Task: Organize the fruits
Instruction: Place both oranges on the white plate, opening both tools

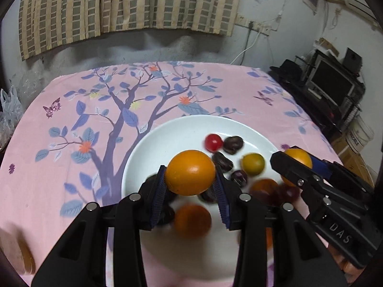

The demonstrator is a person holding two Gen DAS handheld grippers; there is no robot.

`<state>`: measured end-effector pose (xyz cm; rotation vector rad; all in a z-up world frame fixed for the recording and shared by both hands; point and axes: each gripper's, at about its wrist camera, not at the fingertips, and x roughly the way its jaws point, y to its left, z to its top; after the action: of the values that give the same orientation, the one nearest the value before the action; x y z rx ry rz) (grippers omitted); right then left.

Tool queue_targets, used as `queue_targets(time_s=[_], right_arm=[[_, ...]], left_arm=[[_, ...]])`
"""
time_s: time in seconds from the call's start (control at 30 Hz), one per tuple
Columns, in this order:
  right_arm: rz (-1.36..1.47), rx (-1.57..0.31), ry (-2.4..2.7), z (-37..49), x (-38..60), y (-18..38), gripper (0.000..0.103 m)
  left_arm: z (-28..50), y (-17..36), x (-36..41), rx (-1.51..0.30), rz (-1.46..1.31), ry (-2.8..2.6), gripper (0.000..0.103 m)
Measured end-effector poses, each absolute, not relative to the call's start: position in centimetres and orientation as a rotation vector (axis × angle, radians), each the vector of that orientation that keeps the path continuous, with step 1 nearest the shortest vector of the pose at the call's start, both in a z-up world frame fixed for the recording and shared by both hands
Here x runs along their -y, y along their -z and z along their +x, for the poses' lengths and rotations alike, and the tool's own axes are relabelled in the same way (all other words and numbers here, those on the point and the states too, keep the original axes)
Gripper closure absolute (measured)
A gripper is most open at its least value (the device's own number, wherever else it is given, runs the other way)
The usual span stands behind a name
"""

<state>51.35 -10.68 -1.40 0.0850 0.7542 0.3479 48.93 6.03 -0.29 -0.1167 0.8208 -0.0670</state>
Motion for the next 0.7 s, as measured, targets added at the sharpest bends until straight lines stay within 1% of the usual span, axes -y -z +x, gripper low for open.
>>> queue_targets(time_s=[0.17, 0.4, 0.47, 0.5, 0.57, 0.63, 0.67, 0.7], right_arm=[[0.084, -0.856, -0.342, 53.8, 10.3, 3.6, 0.063], [0.032, -0.881, -0.351, 53.7, 9.6, 3.6, 0.062], [0.035, -0.884, -0.358, 53.7, 9.5, 3.6, 0.059], [0.042, -0.881, -0.370, 53.6, 9.5, 3.5, 0.055], [0.051, -0.864, -0.379, 53.1, 9.6, 3.0, 0.053], [0.054, -0.839, -0.379, 52.1, 9.9, 1.9, 0.049], [0.057, -0.830, -0.382, 51.5, 10.1, 1.3, 0.048], [0.060, -0.821, -0.387, 50.9, 10.2, 0.7, 0.045]], left_arm=[[53.2, 2.7, -6.5, -0.887, -0.118, 0.018, 0.065], [55.1, 5.0, -6.7, -0.937, -0.100, -0.008, 0.065], [55.4, 5.3, -6.7, -0.952, -0.115, 0.002, 0.065], [55.5, 5.3, -6.8, -0.952, -0.113, -0.003, 0.064], [55.3, 5.0, -6.8, -0.945, -0.110, -0.019, 0.064], [54.7, 4.4, -6.7, -0.933, -0.098, -0.029, 0.051], [54.2, 3.9, -6.6, -0.912, -0.085, -0.048, 0.037], [53.5, 3.2, -6.6, -0.887, -0.070, -0.076, 0.030]])
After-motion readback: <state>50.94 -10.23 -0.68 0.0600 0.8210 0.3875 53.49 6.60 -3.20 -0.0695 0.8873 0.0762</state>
